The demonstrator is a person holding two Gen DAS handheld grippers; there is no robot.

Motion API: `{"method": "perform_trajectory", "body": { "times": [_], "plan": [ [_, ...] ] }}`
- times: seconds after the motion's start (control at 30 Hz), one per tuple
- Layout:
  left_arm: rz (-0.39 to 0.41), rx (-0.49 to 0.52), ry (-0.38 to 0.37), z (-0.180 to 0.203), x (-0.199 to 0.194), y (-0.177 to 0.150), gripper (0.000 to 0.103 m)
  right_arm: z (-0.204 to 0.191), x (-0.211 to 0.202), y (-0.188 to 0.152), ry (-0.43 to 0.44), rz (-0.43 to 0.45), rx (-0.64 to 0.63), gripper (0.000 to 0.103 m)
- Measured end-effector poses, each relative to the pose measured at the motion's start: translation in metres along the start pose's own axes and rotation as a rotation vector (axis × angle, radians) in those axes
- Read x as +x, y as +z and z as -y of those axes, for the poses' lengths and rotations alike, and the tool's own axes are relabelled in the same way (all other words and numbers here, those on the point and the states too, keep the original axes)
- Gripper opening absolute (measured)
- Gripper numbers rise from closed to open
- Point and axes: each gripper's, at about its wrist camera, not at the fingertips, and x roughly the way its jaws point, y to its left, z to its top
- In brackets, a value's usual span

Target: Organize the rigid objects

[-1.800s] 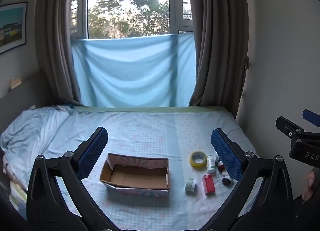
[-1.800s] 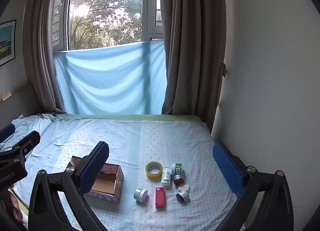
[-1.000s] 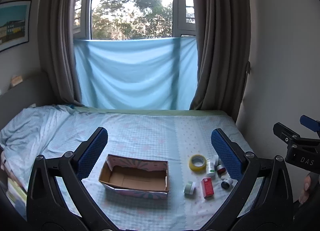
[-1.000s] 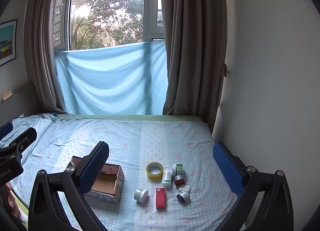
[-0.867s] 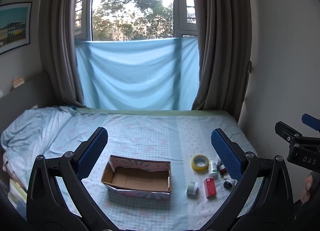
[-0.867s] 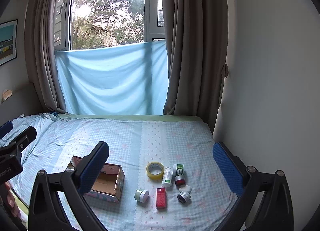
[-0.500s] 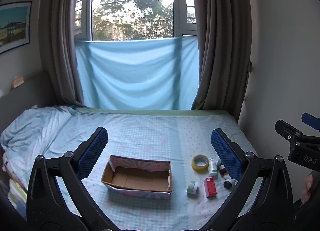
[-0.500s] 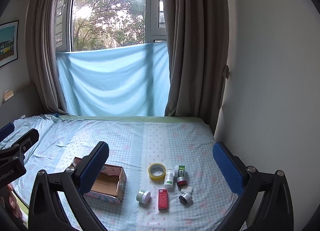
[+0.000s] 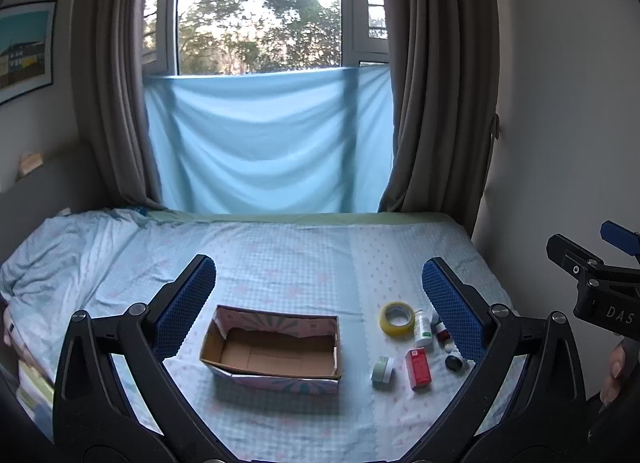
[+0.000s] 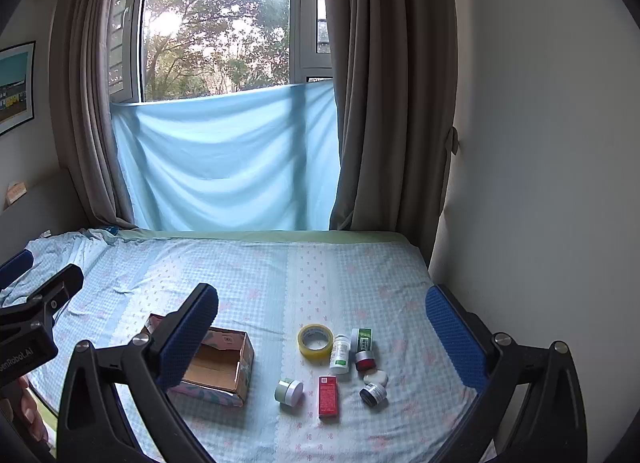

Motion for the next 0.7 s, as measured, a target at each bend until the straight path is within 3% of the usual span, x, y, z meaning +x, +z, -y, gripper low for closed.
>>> {"method": "perform_trajectory", "body": {
  "times": [0.7],
  "plan": [
    [0.007,0.009,0.004,0.0037,-0.0021,-0.0037,0.102,-0.0036,-0.0039,-0.0027,-0.010,-0.001,0.010,0.103]
  ]
}}
